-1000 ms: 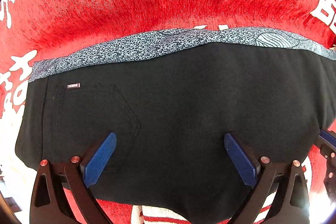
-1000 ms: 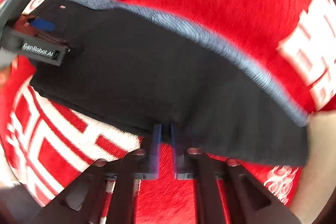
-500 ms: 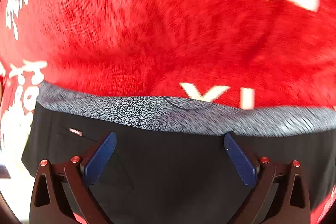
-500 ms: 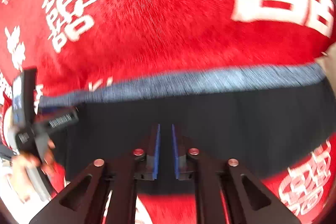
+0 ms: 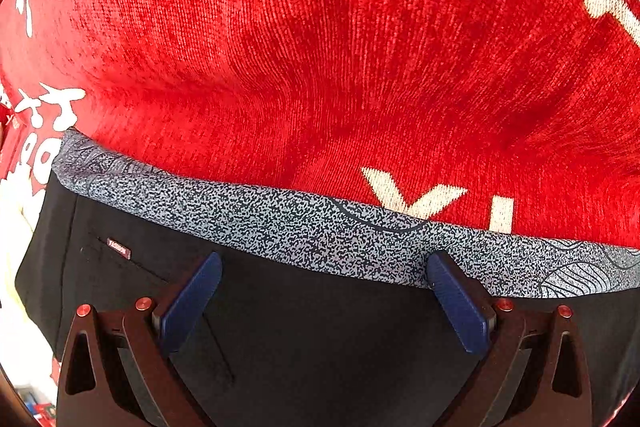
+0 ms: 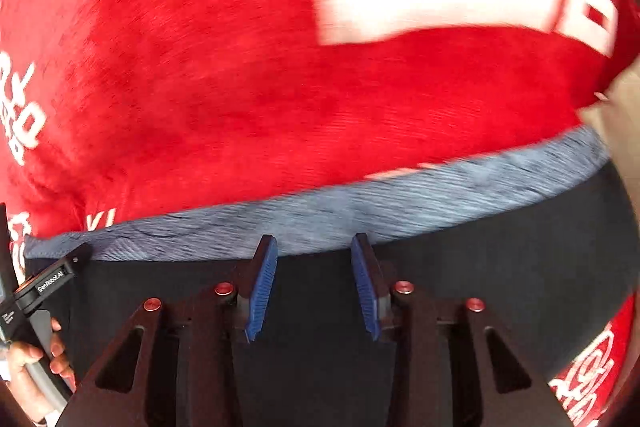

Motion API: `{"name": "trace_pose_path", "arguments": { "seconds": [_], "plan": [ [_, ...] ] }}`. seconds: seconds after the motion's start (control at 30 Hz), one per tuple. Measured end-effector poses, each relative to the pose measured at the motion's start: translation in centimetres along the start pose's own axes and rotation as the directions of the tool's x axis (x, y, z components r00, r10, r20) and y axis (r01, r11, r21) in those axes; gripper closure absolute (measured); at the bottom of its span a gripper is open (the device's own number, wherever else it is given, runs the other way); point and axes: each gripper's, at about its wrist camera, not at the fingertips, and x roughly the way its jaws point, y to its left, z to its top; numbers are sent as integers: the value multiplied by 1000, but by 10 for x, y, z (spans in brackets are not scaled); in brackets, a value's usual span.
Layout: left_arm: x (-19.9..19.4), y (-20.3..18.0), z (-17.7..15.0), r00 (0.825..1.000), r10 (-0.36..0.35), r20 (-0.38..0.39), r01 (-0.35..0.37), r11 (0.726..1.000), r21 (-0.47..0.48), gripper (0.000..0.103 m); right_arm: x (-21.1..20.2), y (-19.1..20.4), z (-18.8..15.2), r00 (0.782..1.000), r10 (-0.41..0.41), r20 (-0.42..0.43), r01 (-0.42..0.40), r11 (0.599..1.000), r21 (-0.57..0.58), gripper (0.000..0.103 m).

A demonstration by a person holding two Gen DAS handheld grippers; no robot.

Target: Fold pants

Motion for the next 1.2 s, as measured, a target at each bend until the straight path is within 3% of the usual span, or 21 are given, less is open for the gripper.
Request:
{"name": "trace_pose_path", "arguments": {
  "seconds": [0.13,0.27,0.37,0.57,0.67,0.77,1.0,1.07,1.2],
  "plan": [
    [-28,-7,-7,1000,16,13,-17,997,78,0,-28,-20,-19,998,-57,0,57,998,14,59],
    [-66,-35,-33,998,-41,47,31,979,204,0,-50,-32,-49,999,-52,0,52,998,45,58],
    [-86,-65,-60,996,-84,37,70,956,285,0,-57,-43,-69,1000,-3,-19,5,993,118,56],
    [-98,-129,-98,990,-140,-5,132,919,371,0,-63,-68,-103,998,49,-33,-39,972,233,56],
    [-97,-157,-108,987,-159,-15,152,906,396,0,-77,-97,-115,1000,10,-15,-5,958,287,56],
    [-87,-178,-118,991,-122,-47,130,901,414,0,-83,-130,-118,1000,-13,-6,14,939,343,56],
    [-72,-178,-123,992,-115,-56,127,928,351,0,-81,-188,-122,998,62,23,-66,874,481,56],
    [-75,-182,-125,995,-92,-40,100,930,353,0,-80,-197,-124,992,114,52,-124,854,506,55],
    [-87,-196,-123,998,-56,-26,61,934,353,0,-72,-213,-130,963,225,148,-269,776,571,54]
  ]
}}
